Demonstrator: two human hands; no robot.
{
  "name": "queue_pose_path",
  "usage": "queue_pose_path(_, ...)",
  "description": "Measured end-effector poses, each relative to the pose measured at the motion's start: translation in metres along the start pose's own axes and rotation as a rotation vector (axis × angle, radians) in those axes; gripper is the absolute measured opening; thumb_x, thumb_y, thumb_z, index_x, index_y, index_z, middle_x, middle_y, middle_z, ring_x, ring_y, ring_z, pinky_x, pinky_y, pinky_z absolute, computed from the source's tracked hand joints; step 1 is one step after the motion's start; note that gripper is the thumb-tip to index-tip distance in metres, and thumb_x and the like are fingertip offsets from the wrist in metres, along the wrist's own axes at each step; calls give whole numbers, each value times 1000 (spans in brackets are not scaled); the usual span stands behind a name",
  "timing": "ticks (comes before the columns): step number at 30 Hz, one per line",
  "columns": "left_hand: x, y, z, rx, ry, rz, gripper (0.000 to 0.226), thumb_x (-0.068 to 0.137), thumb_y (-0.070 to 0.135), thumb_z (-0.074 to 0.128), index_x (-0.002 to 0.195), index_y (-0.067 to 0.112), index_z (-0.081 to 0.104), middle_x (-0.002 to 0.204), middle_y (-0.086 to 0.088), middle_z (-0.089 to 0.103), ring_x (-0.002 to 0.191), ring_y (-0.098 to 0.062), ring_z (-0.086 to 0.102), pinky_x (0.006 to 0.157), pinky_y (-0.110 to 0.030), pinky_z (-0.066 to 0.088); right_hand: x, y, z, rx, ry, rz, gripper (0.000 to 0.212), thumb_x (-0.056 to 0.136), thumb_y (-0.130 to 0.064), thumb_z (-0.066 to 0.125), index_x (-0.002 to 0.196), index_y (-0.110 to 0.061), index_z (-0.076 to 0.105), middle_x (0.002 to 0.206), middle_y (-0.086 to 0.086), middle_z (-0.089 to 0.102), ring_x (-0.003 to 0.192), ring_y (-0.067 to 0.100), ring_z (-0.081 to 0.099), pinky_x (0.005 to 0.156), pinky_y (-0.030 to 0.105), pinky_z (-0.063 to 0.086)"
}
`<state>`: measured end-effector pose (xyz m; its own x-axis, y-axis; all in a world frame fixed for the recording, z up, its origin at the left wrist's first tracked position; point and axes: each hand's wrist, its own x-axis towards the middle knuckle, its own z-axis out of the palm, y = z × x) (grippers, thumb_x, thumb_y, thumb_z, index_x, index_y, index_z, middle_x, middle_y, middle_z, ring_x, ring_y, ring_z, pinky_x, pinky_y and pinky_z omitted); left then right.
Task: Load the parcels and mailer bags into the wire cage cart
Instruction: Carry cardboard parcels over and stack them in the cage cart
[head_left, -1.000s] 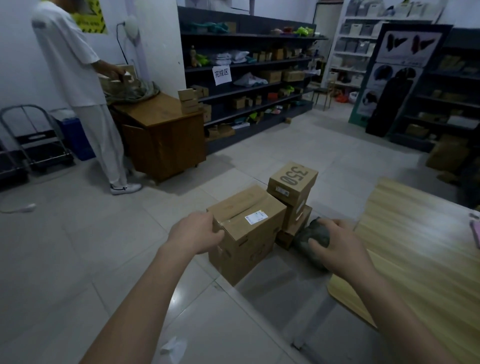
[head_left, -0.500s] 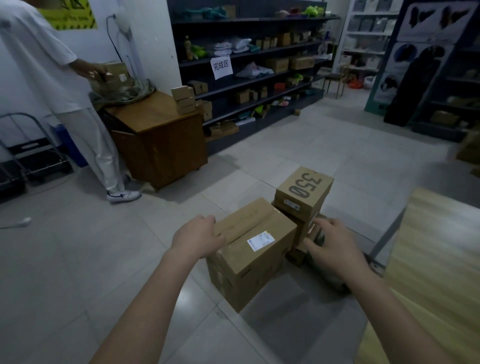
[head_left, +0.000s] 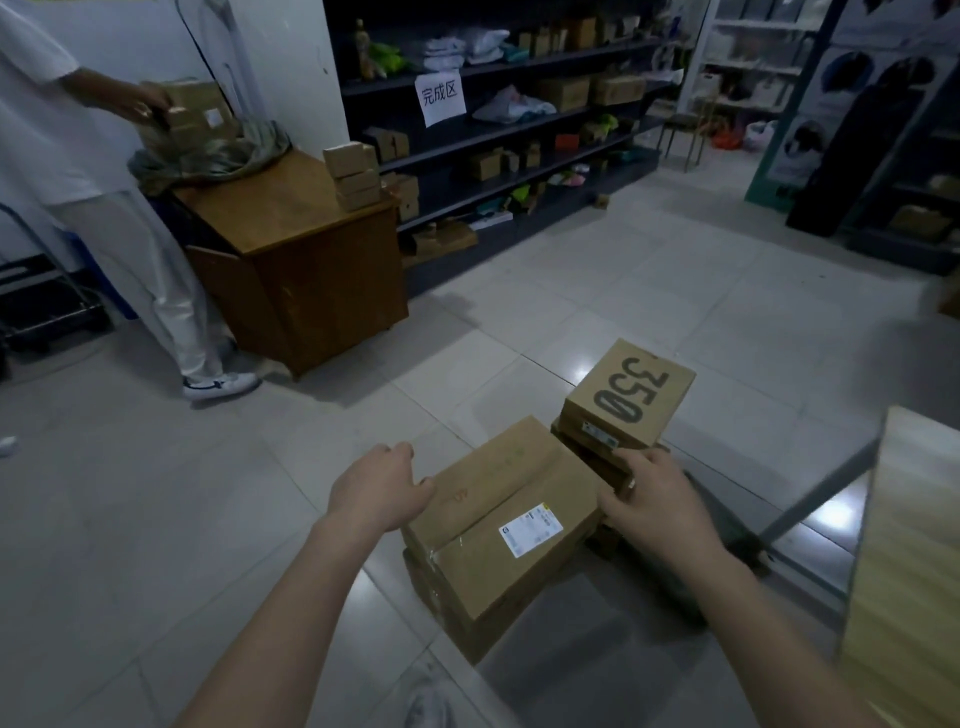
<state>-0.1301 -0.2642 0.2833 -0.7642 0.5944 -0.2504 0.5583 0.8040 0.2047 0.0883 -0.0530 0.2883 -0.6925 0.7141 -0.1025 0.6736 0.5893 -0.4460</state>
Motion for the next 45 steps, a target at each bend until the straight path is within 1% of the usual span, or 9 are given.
queue_pose_path(7, 119, -31, 20, -38, -112, 41, 60, 93, 53, 48, 140, 16, 44, 134, -9, 54, 119, -29, 55, 93, -40, 51, 80, -27, 49, -28, -26, 121, 65, 90, -45, 63, 148, -27, 42, 145, -5, 42, 108, 9, 55, 83, 25, 50)
queue_pose_path(13, 190, -34, 66, -71, -183, 67, 57, 95, 48, 49, 140, 14, 42, 135, -12, 52, 119, -31, 56, 90, -39, 50, 119, -6, 93, -24, -54, 238, 59, 91, -42, 62, 145, -25, 46, 141, 1, 44, 99, 12, 53, 78, 28, 47)
queue_pose_path(17, 235, -44, 120, -66, -242, 53, 56, 95, 45, 50, 141, 15, 41, 132, -13, 51, 116, -32, 56, 89, -40, 51, 141, 30, 149, -18, -52, 349, 62, 91, -40, 63, 147, -21, 43, 143, 4, 42, 114, 18, 54, 75, 29, 44)
queue_pose_path(20, 269, -52, 167, -78, -251, 22, 62, 95, 46, 50, 147, 15, 36, 136, -13, 49, 117, -33, 54, 90, -41, 51, 155, 59, 205, -43, -83, 408, 65, 92, -41, 61, 148, -17, 41, 150, 9, 34, 133, 26, 40, 93, 39, 46)
queue_pose_path(24, 306, -57, 236, -54, -237, 15, 64, 95, 45, 52, 148, 15, 33, 144, -14, 42, 125, -37, 45, 94, -44, 47, 167, 92, 290, -9, -179, 505, 69, 93, -39, 62, 152, -16, 33, 159, 20, 14, 147, 35, 12, 115, 41, 23)
queue_pose_path(28, 336, -53, 298, 11, -263, 68, 60, 94, 48, 51, 146, 21, 40, 144, -14, 41, 127, -38, 43, 97, -45, 45, 177, 116, 369, 95, -195, 655, 56, 95, -45, 53, 142, -18, 37, 149, 13, 32, 137, 35, 30, 110, 46, 32)
queue_pose_path(31, 356, -50, 335, 39, -308, 129, 50, 92, 48, 53, 136, 28, 46, 137, -12, 44, 122, -39, 46, 97, -46, 44, 184, 127, 414, 78, -162, 757, 64, 96, -55, 43, 146, -20, 25, 152, 11, 30, 136, 35, 35, 107, 54, 34)
queue_pose_path(39, 371, -57, 371, -104, -263, 105, 79, 83, 69, 54, 150, 48, 17, 123, -16, 45, 110, -41, 53, 95, -50, 47, 192, 133, 465, 330, 189, 600, 75, 100, -51, 39, 157, -14, 9, 161, 12, 4, 140, 32, 30, 109, 40, 35)
queue_pose_path(45, 329, -73, 381, -113, -206, 9, 88, 84, 73, 47, 153, 50, -1, 119, -9, 46, 106, -35, 57, 81, -38, 44, 198, 154, 456, 448, 279, 456, 63, 97, -28, 56, 152, -16, 27, 155, 0, 32, 143, 13, 30, 115, 37, 31)
